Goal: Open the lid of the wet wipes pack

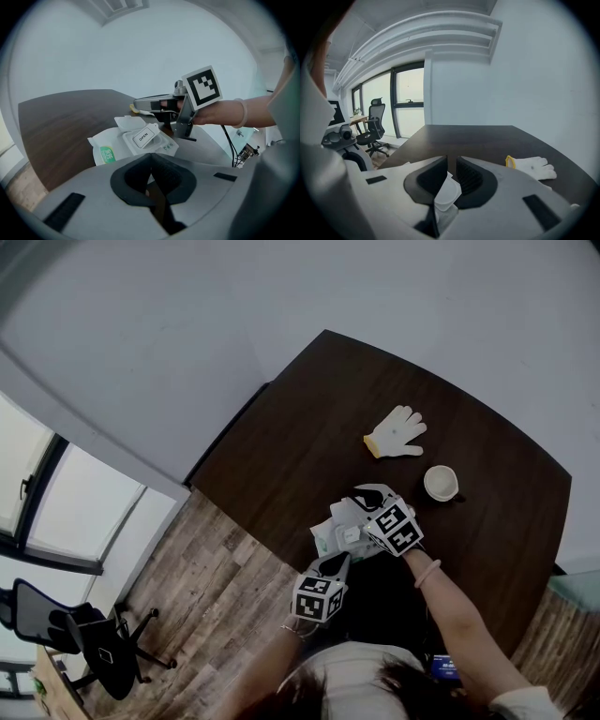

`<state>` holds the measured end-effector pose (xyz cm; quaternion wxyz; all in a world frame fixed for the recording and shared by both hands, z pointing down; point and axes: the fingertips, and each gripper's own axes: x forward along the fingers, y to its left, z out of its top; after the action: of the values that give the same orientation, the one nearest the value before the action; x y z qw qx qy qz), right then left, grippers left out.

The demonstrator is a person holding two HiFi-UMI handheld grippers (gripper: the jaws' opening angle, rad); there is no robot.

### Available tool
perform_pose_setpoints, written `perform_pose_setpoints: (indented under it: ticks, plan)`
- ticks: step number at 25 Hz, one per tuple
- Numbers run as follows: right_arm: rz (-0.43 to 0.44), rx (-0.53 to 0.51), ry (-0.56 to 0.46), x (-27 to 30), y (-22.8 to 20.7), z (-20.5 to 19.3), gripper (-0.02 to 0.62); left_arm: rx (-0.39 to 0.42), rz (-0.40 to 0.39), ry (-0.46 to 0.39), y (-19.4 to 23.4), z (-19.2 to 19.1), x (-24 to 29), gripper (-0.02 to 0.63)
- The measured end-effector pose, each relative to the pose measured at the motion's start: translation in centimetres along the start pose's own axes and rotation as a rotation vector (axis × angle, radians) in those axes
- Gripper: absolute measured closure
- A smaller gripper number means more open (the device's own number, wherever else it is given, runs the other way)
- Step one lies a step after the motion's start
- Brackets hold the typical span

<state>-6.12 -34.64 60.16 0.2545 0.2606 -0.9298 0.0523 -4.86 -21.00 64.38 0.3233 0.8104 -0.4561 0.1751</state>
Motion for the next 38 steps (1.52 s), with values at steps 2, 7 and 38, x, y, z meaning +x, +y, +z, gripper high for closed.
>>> perform_pose_setpoints:
  ticks: [2,7,38]
  plan:
    - [-0.012,0.004,-0.012,-0.7,0.0,0.5,0.531,0.007,0.008,-0.019,0.1,0.8,-0.4,0.588]
    - [-0.044,0.004,-0.05,-2.3,0.5,2.0,0.538,0.029,0.031,-0.078,0.5,3.0,-1.6,0.588]
    - [-0.232,0.037,-0.27,-14.5,4.8,9.1,0.586,0.195,0.101,-0.332,-2.0,14.1,-10.3,0.588]
